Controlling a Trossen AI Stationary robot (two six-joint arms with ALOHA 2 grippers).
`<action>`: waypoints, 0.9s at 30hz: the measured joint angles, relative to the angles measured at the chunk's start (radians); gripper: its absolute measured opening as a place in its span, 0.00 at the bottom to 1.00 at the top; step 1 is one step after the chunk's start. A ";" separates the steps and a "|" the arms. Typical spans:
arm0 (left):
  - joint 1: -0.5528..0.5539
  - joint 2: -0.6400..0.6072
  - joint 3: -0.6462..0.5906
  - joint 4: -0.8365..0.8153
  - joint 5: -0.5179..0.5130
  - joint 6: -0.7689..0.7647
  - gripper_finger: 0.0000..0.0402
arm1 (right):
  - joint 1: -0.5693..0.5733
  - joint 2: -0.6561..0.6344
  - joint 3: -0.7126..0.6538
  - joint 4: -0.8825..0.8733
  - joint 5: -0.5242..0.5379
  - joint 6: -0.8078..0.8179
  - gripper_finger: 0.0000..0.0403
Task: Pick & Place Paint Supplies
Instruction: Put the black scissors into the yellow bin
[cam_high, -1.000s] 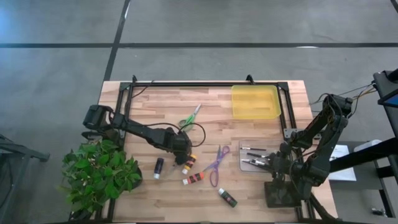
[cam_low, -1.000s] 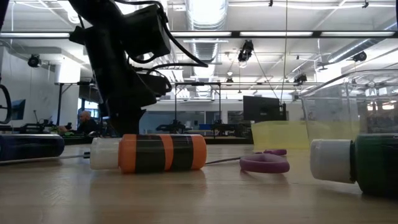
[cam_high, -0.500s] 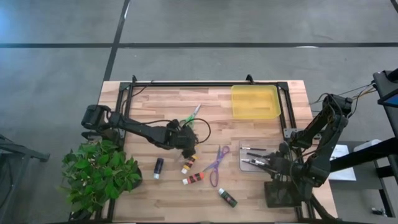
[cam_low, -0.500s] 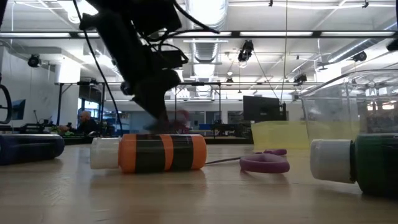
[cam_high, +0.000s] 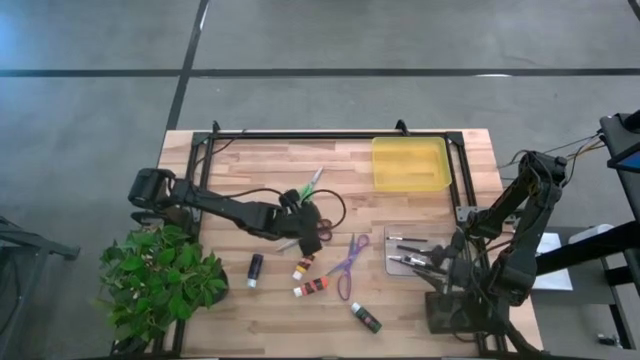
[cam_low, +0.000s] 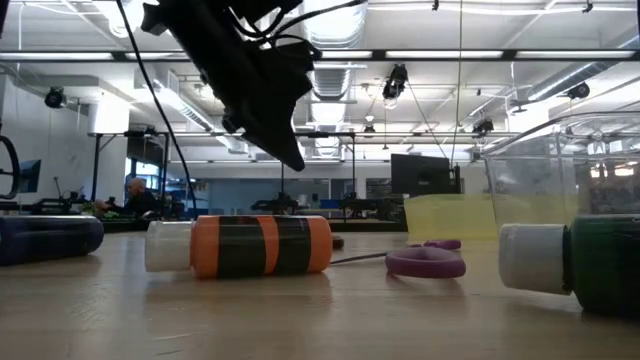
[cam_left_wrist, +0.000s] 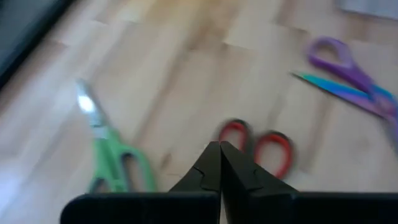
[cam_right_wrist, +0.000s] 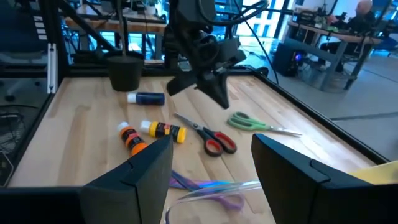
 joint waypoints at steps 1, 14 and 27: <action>0.000 0.000 0.000 0.003 0.037 0.016 0.00 | 0.000 0.000 0.000 0.000 0.000 -0.007 0.54; 0.005 0.010 0.000 -0.004 0.291 0.235 0.26 | 0.000 0.000 -0.001 0.002 -0.003 -0.021 0.54; 0.006 0.017 -0.001 -0.254 0.292 0.067 0.27 | 0.000 0.000 -0.001 0.004 -0.024 -0.024 0.54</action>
